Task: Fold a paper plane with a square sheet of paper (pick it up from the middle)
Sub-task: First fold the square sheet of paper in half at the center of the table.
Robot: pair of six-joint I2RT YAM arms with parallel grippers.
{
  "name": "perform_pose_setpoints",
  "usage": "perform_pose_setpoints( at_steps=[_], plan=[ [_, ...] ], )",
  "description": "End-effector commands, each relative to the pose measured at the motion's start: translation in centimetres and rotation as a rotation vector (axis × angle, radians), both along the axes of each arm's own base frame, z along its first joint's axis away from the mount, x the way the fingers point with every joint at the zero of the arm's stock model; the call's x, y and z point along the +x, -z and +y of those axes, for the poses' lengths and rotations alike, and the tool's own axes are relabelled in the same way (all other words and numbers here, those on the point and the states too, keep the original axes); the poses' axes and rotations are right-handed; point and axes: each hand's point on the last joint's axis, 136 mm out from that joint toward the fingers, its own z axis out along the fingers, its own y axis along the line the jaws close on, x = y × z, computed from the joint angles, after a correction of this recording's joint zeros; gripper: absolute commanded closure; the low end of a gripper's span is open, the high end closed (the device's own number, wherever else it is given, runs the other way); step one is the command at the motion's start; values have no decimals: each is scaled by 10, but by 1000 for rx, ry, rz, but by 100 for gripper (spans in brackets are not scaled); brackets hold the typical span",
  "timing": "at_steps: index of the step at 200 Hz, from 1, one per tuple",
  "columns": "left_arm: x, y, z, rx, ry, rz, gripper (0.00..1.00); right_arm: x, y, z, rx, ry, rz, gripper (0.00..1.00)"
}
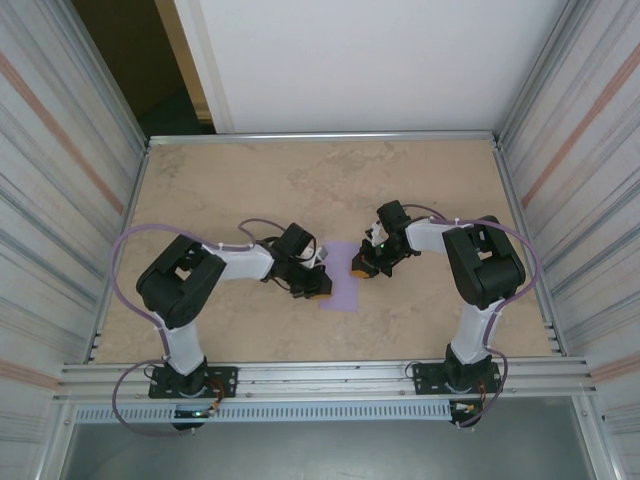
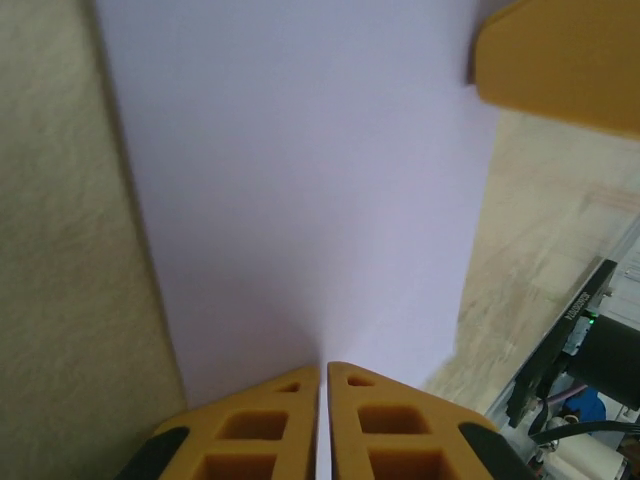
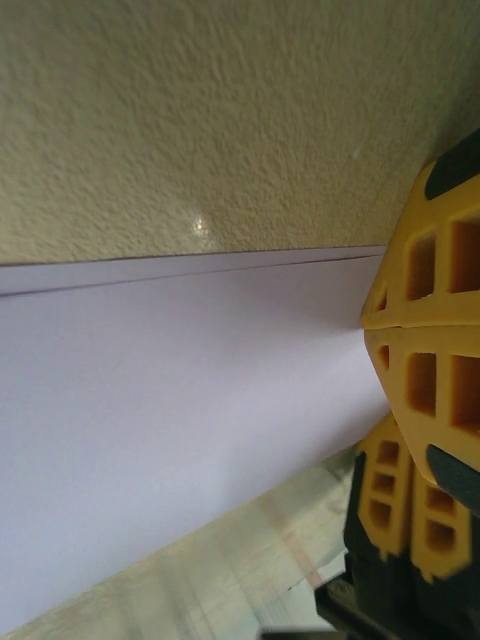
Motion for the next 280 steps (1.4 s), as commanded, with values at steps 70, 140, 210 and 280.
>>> perform_pose_setpoints(
  at_steps=[70,140,210,280],
  plan=[
    [-40,10,63,119,-1,15,89,-80,116,-104,-629,-5,216,100],
    [-4,-27,7,-55,-7,-106,89,-82,121,-102,-619,0,226,100],
    [-35,18,42,184,37,-58,90,-81,120,-101,-610,3,223,100],
    [-26,-20,51,68,-76,-148,87,-23,75,-61,-521,-46,24,100]
  ],
)
